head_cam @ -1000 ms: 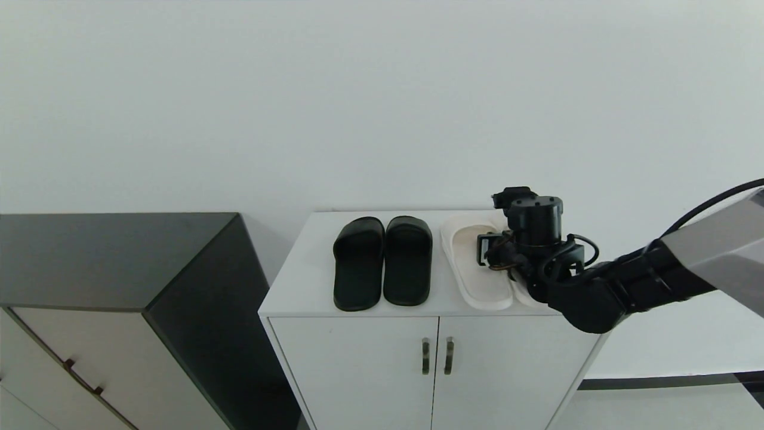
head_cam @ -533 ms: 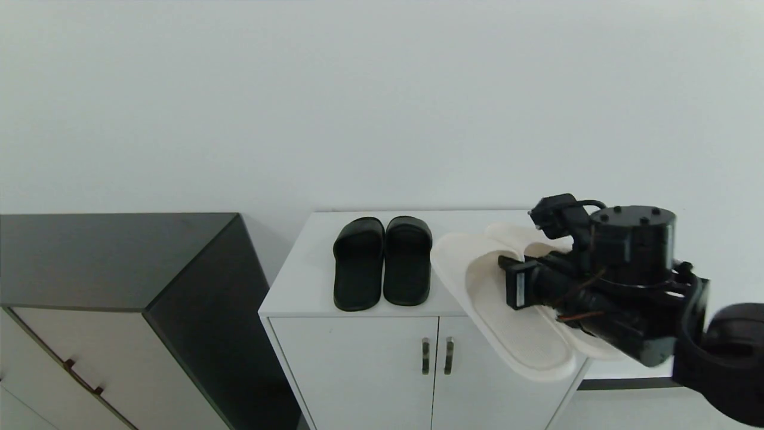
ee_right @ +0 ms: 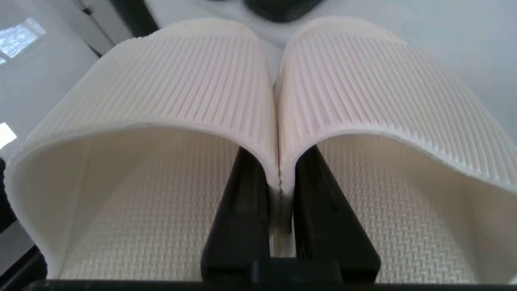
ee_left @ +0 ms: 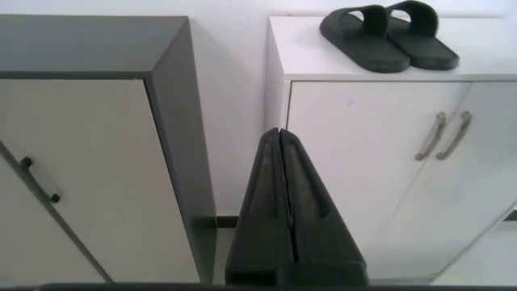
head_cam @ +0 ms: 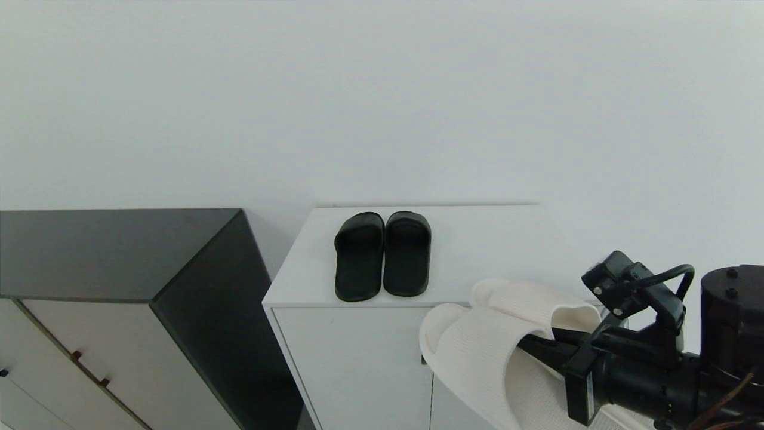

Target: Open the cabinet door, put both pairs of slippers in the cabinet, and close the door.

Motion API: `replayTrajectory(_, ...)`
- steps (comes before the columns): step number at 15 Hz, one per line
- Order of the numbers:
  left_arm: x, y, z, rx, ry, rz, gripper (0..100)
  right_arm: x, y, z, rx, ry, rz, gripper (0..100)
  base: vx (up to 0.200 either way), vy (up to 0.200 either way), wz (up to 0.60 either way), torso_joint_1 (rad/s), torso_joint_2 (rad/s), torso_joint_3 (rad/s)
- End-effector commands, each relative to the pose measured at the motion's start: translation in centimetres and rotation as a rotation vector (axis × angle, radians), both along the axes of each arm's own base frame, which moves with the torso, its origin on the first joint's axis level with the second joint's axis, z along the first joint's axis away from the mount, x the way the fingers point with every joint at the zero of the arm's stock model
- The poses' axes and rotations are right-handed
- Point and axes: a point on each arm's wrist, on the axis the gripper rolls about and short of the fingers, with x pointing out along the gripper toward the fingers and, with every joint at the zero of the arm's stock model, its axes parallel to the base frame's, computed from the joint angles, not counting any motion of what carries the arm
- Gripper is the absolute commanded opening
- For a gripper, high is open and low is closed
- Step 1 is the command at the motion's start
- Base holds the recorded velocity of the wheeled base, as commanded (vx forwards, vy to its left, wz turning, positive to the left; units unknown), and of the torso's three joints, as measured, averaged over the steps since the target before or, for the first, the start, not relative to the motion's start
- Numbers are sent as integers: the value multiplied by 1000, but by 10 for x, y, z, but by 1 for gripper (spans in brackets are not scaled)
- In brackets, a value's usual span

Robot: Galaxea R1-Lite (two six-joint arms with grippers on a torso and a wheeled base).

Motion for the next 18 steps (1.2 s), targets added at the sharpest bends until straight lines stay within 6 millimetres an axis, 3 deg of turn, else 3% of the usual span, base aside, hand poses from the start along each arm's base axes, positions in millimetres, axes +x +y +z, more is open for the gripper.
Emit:
replayTrajectory(1, 0, 0, 0, 1, 0, 0, 0, -4, 0, 1, 4, -6, 16, 0, -200, 0, 0, -2, 2, 2)
replayTrajectory(6, 0, 0, 0, -1, 0, 0, 0, -6, 1, -11, -57, 2, 56, 0, -40, 0, 0, -3, 0, 0)
replayTrajectory(14, 0, 0, 0, -1, 0, 0, 0, -5, 1, -15, -64, 14, 60, 0, 0, 0, 0, 0, 0, 0)
replayTrajectory(18, 0, 0, 0, 5, 0, 0, 0, -3, 1, -17, -70, 22, 53, 0, 0, 0, 0, -116, 262, 144)
